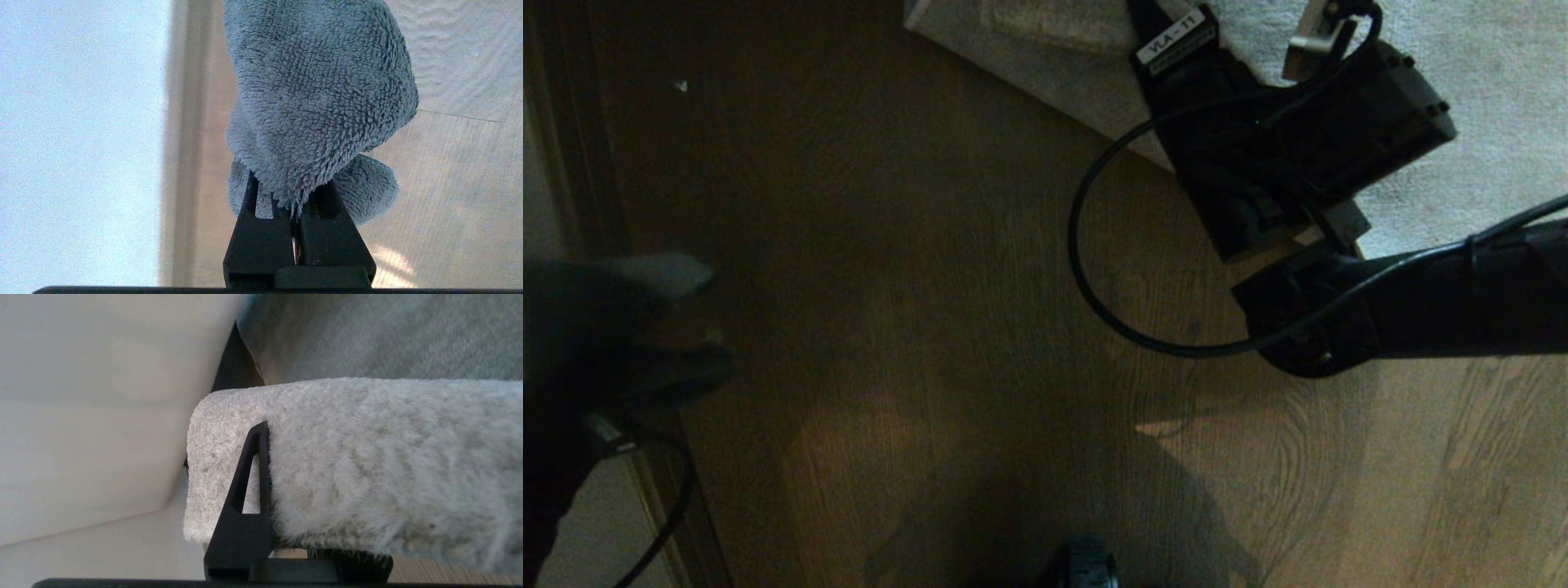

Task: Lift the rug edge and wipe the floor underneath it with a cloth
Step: Wipe the floor under the carpet with a rag

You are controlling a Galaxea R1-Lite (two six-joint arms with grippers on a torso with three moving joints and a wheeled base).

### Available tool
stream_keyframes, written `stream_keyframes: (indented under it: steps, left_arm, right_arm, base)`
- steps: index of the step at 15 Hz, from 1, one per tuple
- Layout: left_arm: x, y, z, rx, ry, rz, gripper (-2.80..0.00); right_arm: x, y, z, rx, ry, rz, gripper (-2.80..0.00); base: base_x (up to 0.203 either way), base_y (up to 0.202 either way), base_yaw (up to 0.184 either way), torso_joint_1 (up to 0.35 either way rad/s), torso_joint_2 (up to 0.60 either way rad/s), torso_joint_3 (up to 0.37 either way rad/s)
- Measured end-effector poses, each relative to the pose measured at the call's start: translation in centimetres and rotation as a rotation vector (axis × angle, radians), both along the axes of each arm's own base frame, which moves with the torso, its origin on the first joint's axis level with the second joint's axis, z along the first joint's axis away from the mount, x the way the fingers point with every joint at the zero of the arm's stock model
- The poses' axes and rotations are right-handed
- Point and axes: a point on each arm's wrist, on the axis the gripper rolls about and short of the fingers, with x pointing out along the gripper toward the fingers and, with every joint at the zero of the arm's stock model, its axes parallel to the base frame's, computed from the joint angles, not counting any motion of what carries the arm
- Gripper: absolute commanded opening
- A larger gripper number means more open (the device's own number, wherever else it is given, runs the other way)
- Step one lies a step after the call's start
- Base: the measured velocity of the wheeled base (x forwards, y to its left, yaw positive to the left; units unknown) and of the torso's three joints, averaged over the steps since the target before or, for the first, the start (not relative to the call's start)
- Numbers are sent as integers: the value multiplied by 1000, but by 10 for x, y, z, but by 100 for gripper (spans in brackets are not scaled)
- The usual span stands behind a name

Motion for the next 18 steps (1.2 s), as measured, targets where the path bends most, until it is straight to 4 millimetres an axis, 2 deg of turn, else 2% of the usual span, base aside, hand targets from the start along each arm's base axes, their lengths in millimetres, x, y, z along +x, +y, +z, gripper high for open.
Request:
stream_keyframes:
  steps: [3,6,8,10,14,16,18]
  left_arm:
    - [-25,3,1,29,20,-57,-280]
    - [-61,3,-6,51,50,-161,-280]
    - [-86,4,-16,60,79,-213,-280]
    - [-107,4,-36,63,158,-262,-280]
    - [-134,2,-73,52,279,-388,-280]
    - [-143,1,-84,31,280,-429,-280]
    - [-148,0,-85,36,241,-431,-280]
  right_arm:
    - [-2,-1,1,1,-2,1,-280]
    - [-4,-3,1,-2,0,2,-280]
    - [-4,-4,0,-3,2,0,-280]
    - [-5,-4,-1,-8,3,-3,-280]
    - [-5,-4,-1,-14,3,-5,-280]
    - [-5,-4,-1,-14,4,-5,-280]
    - [-4,-4,-2,-15,4,-4,-280]
  base:
    - [0,0,0,0,0,0]
    - [0,0,0,0,0,0]
    - [0,0,0,0,0,0]
    - [0,0,0,0,0,0]
    - [0,0,0,0,0,0]
    - [0,0,0,0,0,0]
    - [0,0,0,0,0,0]
